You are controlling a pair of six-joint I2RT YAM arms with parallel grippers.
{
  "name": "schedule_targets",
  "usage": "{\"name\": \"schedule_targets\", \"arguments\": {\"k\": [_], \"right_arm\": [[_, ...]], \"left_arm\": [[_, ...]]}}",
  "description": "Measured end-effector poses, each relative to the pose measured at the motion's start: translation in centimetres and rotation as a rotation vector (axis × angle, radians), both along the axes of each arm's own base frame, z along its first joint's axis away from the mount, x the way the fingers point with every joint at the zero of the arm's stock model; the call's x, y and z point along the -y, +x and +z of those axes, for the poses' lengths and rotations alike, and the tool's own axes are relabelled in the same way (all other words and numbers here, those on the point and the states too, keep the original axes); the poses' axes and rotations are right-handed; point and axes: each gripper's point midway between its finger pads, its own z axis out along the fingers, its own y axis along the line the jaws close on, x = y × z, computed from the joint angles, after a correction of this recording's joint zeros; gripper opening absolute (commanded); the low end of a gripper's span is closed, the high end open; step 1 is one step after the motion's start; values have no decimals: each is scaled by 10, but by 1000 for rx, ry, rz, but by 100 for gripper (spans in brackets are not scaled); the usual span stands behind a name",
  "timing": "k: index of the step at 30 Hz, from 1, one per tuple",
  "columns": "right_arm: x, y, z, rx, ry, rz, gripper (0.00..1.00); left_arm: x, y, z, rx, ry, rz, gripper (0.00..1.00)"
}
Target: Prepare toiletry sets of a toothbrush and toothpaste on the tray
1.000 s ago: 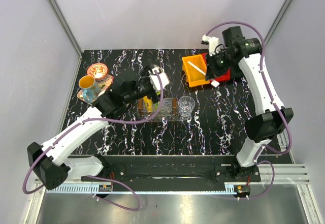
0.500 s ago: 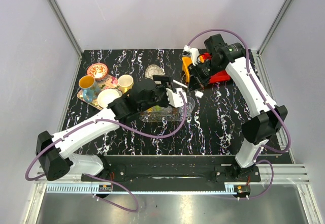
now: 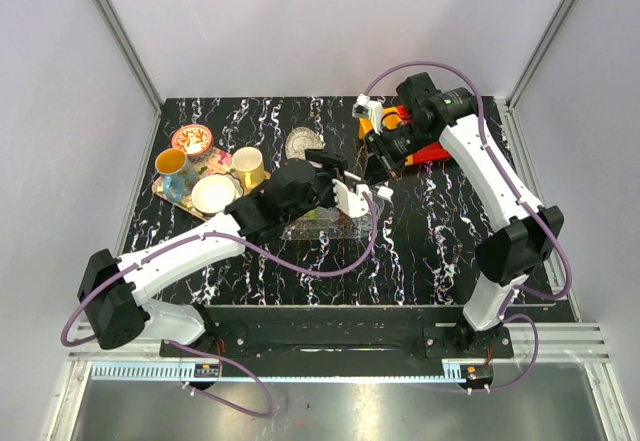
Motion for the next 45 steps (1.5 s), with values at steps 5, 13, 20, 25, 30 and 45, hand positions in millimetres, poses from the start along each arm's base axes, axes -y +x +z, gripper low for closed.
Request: {"name": "schedule_targets", "arguments": {"k": [5,13,20,25,30,45], "right_arm": [[-5,-7,-3,-19,4,23,0],[-6,-10,-5,-31,5,31,0],[-6,-9,-5,-28,0,24,15],[-6,-9,-3,-30,0,18,33],[-8,-5,8,-4,10,5,45],[5,24,70,235,-23,-160,50]], "left_arm": [[1,3,-2,36,17,0,49],[-2,3,-12,43,50,-3,18],[-3,-2,-26,40,104,-13,0],[-1,-3,-26,64,113,-15,0],[0,-8,-36,69,137,-28,0],[-16,-30,-13,-35,-52,-2,0]]}}
